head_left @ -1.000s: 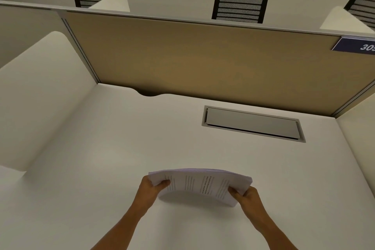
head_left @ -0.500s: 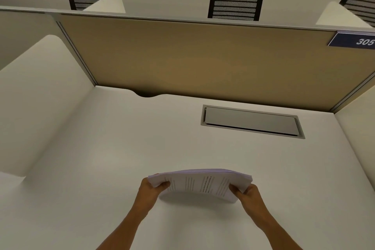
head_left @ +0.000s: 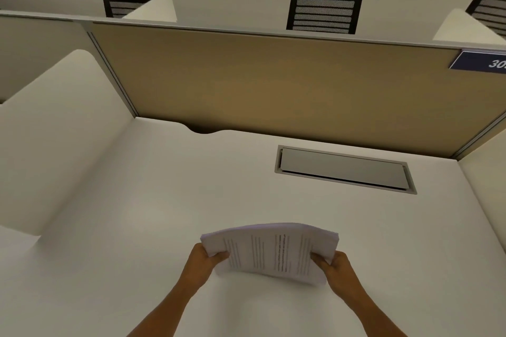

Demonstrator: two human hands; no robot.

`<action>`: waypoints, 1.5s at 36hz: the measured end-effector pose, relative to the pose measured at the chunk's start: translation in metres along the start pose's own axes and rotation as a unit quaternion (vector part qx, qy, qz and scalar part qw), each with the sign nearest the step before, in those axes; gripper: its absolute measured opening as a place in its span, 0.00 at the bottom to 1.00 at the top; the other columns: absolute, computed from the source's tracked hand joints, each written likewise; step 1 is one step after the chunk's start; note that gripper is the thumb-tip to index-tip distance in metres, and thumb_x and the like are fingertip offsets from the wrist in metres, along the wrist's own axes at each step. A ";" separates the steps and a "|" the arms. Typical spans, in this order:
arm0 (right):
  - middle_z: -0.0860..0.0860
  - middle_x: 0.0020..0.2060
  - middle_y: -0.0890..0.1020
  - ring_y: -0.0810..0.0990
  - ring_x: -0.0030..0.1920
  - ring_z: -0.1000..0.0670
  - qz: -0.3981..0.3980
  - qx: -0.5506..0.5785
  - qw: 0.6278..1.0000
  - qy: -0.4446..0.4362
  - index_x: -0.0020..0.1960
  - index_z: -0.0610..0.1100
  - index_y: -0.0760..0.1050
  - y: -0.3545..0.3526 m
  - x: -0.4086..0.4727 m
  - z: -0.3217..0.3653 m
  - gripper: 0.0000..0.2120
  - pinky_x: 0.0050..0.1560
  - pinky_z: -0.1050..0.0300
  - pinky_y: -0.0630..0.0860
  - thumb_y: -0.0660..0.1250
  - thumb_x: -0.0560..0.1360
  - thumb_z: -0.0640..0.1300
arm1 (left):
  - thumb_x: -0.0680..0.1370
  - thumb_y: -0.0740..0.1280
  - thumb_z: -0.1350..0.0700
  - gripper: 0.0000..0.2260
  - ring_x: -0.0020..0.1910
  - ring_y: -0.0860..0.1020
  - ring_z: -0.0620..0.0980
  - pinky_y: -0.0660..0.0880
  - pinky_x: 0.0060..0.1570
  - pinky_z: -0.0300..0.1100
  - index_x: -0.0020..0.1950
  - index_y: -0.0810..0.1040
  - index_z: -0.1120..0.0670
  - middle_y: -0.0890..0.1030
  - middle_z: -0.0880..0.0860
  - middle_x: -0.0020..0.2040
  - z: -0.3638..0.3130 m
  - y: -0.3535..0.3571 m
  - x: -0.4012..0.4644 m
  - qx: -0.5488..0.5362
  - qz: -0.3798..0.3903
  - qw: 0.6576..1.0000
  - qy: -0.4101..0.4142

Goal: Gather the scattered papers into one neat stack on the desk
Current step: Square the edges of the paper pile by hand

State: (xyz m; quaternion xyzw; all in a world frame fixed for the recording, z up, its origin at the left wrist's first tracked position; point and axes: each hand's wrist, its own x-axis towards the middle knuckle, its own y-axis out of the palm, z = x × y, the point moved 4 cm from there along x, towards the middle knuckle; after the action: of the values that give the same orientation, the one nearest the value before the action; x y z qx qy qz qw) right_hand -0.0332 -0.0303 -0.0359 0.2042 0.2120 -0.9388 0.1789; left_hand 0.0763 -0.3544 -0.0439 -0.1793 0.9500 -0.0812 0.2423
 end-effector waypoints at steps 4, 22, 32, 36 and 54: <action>0.54 0.34 0.86 0.84 0.34 0.55 0.008 -0.093 0.995 -0.047 0.40 0.51 0.82 -0.009 0.005 0.023 0.10 0.32 0.66 0.77 0.68 0.79 0.44 | 0.69 0.76 0.56 0.12 0.49 0.85 0.56 0.82 0.49 0.53 0.52 0.82 0.50 0.87 0.53 0.47 -0.013 -0.014 0.004 -0.011 -0.031 0.999 0.027; 0.58 0.42 0.85 0.82 0.37 0.56 0.106 -0.418 0.885 -0.177 0.54 0.55 0.84 -0.021 -0.011 0.158 0.10 0.38 0.66 0.78 0.65 0.78 0.52 | 0.72 0.72 0.43 0.16 0.50 0.81 0.34 0.78 0.47 0.30 0.57 0.75 0.29 0.82 0.31 0.49 -0.146 0.054 -0.013 0.211 0.191 0.937 0.202; 0.61 0.41 0.86 0.86 0.39 0.56 0.134 -0.320 0.922 -0.172 0.50 0.62 0.83 -0.043 -0.020 0.162 0.11 0.38 0.65 0.82 0.67 0.72 0.63 | 0.75 0.69 0.47 0.05 0.41 0.84 0.41 0.77 0.40 0.34 0.42 0.84 0.39 0.86 0.41 0.41 -0.128 0.061 -0.019 0.075 0.117 0.980 0.140; 0.55 0.45 0.88 0.87 0.47 0.51 0.192 -0.139 0.960 -0.148 0.52 0.55 0.86 -0.062 -0.024 0.149 0.18 0.46 0.59 0.84 0.71 0.70 0.65 | 0.72 0.71 0.45 0.04 0.41 0.86 0.44 0.79 0.38 0.35 0.43 0.85 0.39 0.87 0.43 0.43 -0.123 0.052 -0.017 0.014 0.080 0.990 0.116; 0.52 0.41 0.88 0.86 0.42 0.55 0.001 0.116 0.986 -0.117 0.44 0.56 0.87 -0.009 -0.016 0.075 0.11 0.40 0.65 0.81 0.69 0.78 0.43 | 0.71 0.73 0.48 0.07 0.45 0.85 0.52 0.84 0.48 0.51 0.47 0.86 0.45 0.88 0.51 0.44 -0.083 0.052 -0.005 -0.077 0.009 0.994 0.074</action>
State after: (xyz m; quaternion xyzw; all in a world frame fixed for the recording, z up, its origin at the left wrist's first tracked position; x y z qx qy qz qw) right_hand -0.0460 -0.0545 0.0368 0.1129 0.0788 -0.9743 0.1783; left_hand 0.0243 -0.2993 0.0175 -0.1819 0.9705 -0.0189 0.1573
